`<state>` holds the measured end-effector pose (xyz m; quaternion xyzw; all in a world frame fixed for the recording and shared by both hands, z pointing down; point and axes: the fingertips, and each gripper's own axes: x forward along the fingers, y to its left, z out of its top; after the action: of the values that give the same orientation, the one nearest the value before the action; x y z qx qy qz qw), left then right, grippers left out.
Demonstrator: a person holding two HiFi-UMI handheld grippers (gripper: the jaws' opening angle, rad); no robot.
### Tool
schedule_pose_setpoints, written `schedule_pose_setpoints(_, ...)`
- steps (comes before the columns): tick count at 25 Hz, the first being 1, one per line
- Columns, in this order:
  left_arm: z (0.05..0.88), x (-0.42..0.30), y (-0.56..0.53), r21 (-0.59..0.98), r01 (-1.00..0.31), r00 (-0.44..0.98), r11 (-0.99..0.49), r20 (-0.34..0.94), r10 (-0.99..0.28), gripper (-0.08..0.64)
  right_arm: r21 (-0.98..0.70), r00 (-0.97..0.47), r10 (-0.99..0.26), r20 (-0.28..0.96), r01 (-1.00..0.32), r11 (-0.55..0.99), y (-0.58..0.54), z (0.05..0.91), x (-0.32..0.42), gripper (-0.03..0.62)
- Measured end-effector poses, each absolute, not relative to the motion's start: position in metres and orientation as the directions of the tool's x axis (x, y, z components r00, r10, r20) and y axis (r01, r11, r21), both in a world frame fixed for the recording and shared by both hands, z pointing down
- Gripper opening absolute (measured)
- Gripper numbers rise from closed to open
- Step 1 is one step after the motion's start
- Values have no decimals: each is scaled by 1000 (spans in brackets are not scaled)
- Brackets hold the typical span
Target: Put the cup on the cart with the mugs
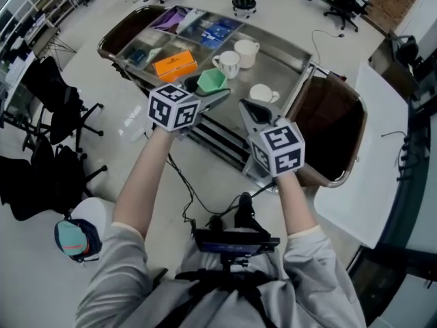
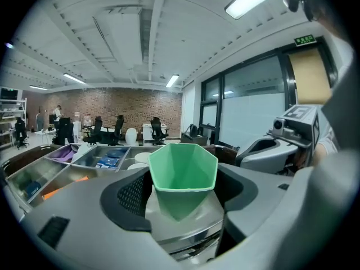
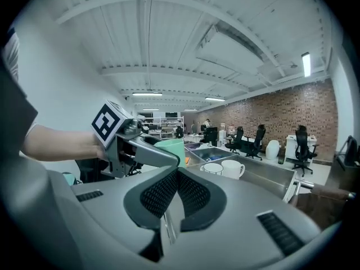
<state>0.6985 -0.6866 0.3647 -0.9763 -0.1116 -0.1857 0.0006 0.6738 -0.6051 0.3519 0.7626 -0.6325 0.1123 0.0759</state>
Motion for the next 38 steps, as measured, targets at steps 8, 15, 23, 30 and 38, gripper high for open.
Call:
schedule_pose_setpoints(8,391,749,-685,8,471,787,-882,447,425,334,-69,121,-946,301,-987,-148,-627,362,699,0)
schedule_pose_setpoints(15,416,770,-680,41,630,674,-776,467,572,336,-85,85,-943,323,-989,-118,-633,376,702,0)
schedule_pose_setpoints(23,449,789,-691,68,648,623,-759,525,579,336,-112,74,-940,332,-987,-117,-634,386,710,0)
schedule_pose_setpoints(30,469,800,-695,84,648,596,-757,563,573,337,-121,69,-939,336,-986,-116,-635,393,715,0)
schedule_pose_setpoints(38,483,800,-691,126,669,527,-733,615,587,341,-126,77,-937,342,-984,-127,-637,395,723,0)
